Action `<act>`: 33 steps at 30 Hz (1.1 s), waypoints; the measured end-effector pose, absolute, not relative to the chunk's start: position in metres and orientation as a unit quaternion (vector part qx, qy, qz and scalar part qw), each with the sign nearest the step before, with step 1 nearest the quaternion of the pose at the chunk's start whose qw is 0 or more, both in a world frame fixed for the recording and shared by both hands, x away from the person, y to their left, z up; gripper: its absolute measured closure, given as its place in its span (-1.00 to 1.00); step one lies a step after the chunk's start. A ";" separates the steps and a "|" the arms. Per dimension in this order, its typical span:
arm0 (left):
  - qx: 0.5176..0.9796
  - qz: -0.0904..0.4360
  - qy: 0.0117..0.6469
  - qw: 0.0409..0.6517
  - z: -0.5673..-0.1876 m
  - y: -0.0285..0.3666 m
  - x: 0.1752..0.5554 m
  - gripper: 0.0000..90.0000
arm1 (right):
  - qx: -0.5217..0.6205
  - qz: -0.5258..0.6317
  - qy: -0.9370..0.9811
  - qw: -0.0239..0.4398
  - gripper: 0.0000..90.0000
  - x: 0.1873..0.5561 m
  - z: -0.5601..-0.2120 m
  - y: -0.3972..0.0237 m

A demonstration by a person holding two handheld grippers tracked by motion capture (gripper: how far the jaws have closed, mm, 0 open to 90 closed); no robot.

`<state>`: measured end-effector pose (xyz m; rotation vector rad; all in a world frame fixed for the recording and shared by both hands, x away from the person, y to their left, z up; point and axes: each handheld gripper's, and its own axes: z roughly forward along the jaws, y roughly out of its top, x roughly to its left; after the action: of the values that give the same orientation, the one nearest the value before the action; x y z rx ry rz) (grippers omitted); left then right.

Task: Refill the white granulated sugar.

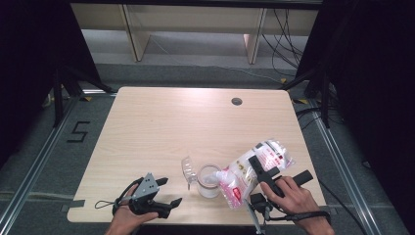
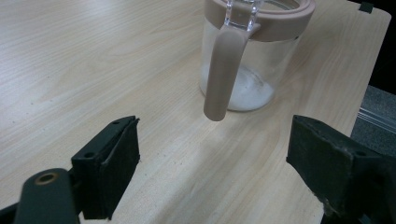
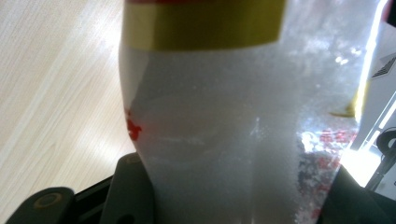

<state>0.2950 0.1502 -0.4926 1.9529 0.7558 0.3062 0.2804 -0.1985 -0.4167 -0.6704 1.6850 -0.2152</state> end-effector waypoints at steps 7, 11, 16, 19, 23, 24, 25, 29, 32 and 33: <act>0.804 0.126 0.311 0.490 -0.493 0.150 0.295 -0.63 | -0.293 -0.096 0.729 0.612 0.23 0.280 -0.416 -0.199; 0.805 0.128 0.311 0.488 -0.492 0.151 0.295 -0.63 | -0.293 -0.092 0.729 0.612 0.24 0.281 -0.416 -0.199; 0.805 0.129 0.313 0.487 -0.492 0.151 0.295 -0.63 | -0.293 -0.094 0.727 0.613 0.24 0.280 -0.416 -0.198; 0.805 0.126 0.311 0.489 -0.492 0.151 0.295 -0.63 | -0.294 -0.092 0.727 0.614 0.25 0.280 -0.415 -0.198; 0.807 0.131 0.311 0.485 -0.492 0.151 0.295 -0.63 | -0.294 -0.093 0.727 0.613 0.25 0.280 -0.415 -0.198; 0.806 0.128 0.310 0.487 -0.492 0.151 0.295 -0.63 | -0.294 -0.093 0.727 0.613 0.25 0.280 -0.415 -0.198; 0.805 0.127 0.311 0.489 -0.492 0.151 0.295 -0.63 | -0.294 -0.094 0.727 0.613 0.25 0.280 -0.415 -0.198; 0.805 0.127 0.311 0.489 -0.492 0.150 0.295 -0.63 | -0.294 -0.092 0.728 0.613 0.26 0.279 -0.415 -0.198; 0.807 0.129 0.312 0.485 -0.492 0.151 0.295 -0.63 | -0.294 -0.092 0.728 0.613 0.26 0.279 -0.415 -0.198; 0.805 0.129 0.312 0.488 -0.492 0.151 0.295 -0.63 | -0.294 -0.091 0.728 0.613 0.26 0.279 -0.415 -0.198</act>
<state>0.2949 0.1506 -0.4920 1.9583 0.7577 0.3131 0.2794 -0.1981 -0.4148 -0.6783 1.6786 -0.2102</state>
